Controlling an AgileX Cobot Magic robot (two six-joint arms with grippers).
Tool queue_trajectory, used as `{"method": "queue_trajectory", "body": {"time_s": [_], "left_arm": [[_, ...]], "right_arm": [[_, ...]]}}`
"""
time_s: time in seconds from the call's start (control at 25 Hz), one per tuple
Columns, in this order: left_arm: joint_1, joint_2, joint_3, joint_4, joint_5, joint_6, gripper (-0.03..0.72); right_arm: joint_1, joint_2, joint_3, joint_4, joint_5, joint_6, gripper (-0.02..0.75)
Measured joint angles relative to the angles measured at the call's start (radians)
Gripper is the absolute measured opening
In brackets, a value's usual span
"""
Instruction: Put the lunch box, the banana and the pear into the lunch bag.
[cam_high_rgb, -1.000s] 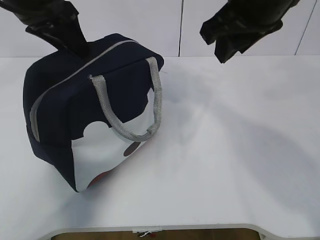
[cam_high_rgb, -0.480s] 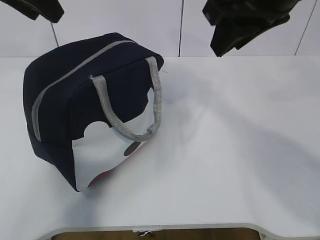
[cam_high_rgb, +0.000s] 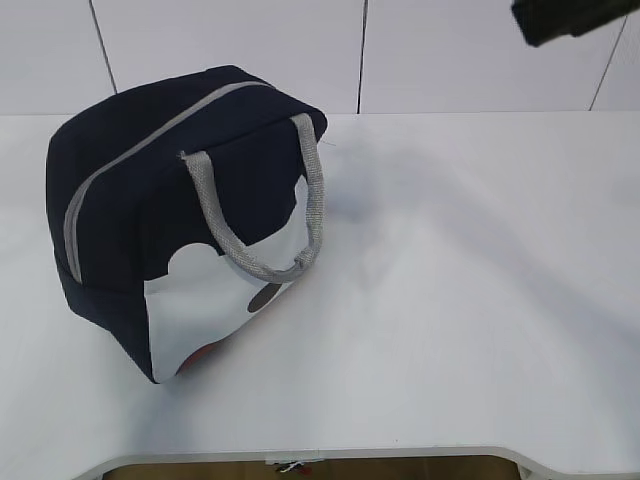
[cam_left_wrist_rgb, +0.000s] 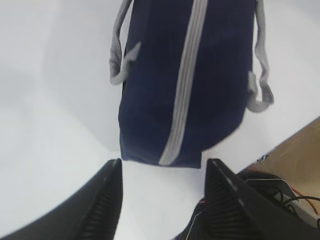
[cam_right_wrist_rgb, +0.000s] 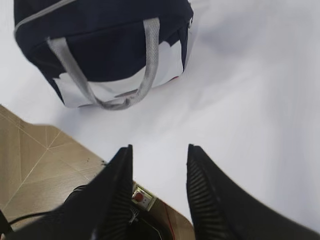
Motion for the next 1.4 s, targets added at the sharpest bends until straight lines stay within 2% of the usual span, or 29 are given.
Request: {"method": "queue_trajectory", "body": {"time_s": [0.64, 1.4], "left_arm": [[0.0, -0.547, 0.337, 0.004, 0.007, -0.002, 0.323], [0.0, -1.04, 0.669, 0.004, 0.012, 0.002, 0.297]], "right_arm": [[0.0, -0.497, 0.466, 0.0, 0.007, -0.019, 0.269], [0.0, -1.111, 0.826, 0.0, 0.016, -0.1, 0.257]]}}
